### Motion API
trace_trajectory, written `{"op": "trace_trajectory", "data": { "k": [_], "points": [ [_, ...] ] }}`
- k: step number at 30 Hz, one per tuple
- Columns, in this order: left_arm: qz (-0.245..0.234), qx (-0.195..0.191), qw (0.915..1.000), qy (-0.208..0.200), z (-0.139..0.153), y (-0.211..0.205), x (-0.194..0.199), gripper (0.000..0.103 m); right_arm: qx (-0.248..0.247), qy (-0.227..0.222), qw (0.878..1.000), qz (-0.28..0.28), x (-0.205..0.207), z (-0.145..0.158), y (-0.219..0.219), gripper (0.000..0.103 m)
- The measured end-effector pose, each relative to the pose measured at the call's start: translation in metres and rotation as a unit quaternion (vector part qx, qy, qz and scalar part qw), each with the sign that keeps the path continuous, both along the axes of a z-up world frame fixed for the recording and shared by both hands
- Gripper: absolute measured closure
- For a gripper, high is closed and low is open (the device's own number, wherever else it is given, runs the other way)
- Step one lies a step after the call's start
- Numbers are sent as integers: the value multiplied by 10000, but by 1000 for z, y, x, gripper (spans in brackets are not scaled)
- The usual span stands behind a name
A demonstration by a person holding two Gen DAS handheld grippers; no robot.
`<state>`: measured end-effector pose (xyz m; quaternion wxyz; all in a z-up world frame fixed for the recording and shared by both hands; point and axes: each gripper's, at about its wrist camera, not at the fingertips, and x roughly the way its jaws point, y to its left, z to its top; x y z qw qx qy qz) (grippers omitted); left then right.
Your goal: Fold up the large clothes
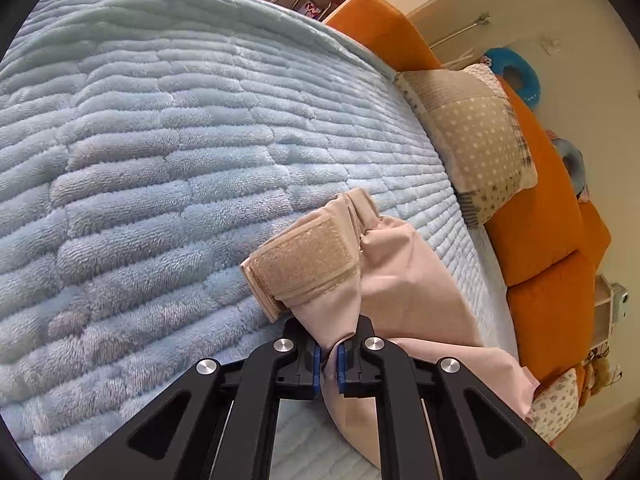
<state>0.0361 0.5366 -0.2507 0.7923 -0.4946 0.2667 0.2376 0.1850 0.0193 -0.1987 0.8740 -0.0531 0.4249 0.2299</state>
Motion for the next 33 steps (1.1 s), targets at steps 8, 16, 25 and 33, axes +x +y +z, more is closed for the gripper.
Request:
{"op": "trace_trajectory", "data": {
  "k": [8, 16, 25, 33],
  "points": [
    [-44, 711, 9970, -311, 84, -28, 2, 94, -132, 100, 9996, -242, -15, -26, -3, 73],
    [-858, 1544, 9824, -601, 188, -128, 54, 94, -331, 1, 9978, -572, -25, -54, 4, 74],
    [-2391, 2385, 9387, -701, 277, -327, 151, 94, -924, -313, 9937, -546, -47, -54, 19, 74],
    [-3626, 2632, 8931, -419, 271, -527, 207, 94, -1189, -480, 9904, -509, -52, -56, 28, 74]
  ]
}}
